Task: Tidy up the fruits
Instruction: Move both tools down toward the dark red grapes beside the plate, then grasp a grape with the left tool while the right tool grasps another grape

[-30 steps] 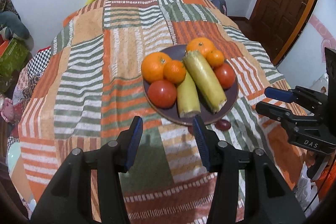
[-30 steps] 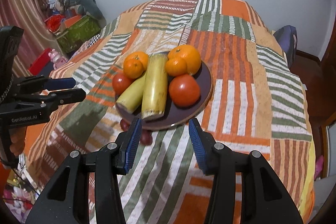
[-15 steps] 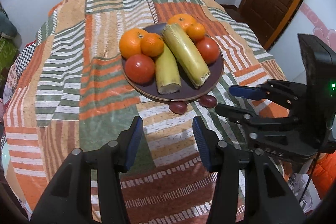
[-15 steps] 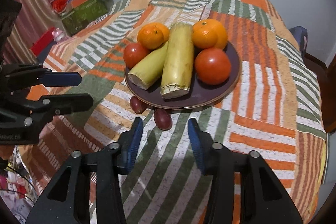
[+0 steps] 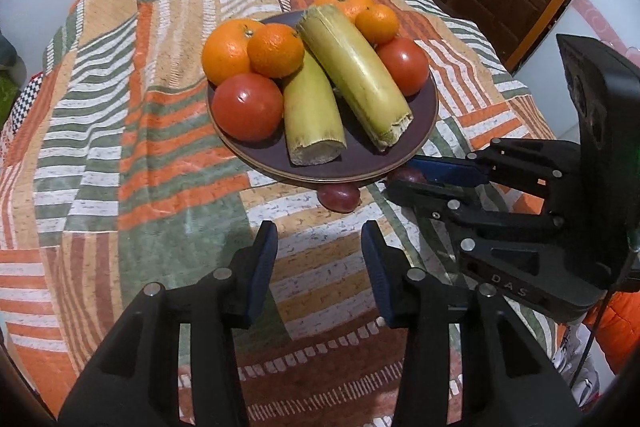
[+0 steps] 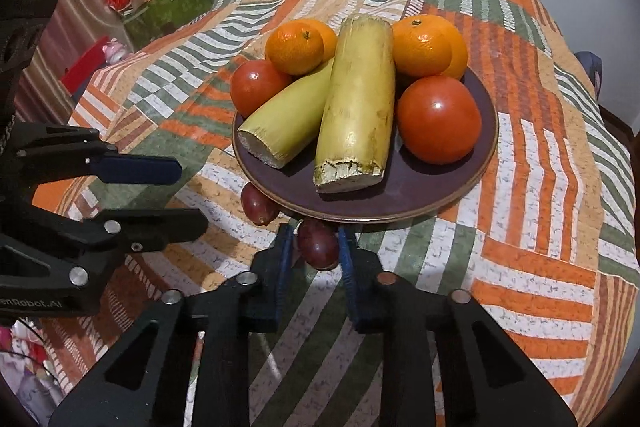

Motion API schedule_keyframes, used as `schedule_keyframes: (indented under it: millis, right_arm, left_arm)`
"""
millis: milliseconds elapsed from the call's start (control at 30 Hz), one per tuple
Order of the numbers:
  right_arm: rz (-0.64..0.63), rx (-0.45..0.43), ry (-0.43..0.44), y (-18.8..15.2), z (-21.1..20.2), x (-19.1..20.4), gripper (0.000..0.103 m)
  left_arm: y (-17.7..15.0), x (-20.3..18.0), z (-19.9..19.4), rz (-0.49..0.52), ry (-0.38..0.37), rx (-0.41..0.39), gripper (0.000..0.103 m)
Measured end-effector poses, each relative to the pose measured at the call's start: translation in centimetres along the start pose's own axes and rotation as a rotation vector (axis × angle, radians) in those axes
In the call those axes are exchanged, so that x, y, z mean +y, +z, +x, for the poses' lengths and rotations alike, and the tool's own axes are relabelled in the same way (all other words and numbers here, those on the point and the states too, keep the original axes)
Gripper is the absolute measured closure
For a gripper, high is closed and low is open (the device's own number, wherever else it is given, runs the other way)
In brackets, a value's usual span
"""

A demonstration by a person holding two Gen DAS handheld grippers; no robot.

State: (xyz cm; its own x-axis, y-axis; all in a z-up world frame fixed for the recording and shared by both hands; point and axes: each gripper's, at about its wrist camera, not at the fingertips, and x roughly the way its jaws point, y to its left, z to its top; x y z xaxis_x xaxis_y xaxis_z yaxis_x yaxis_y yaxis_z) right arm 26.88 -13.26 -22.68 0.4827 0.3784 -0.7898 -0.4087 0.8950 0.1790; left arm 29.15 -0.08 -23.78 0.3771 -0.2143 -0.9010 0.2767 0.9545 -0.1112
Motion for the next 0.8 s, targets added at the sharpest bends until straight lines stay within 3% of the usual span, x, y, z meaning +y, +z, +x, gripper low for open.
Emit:
schedule_keyframes:
  millis: [433, 800]
  right_arm:
    - [0.064, -0.031, 0.047, -0.5, -1.9, -1.8, 0.084]
    - [0.091, -0.059, 0.026, -0.7, -3.0, -3.2, 0.084]
  left_arm:
    - [1.2, -1.4, 2.7, 0.005, -0.026, 0.019, 0.060]
    - [1.7, -1.5, 3.7, 0.004, 0.004, 0.003, 0.071]
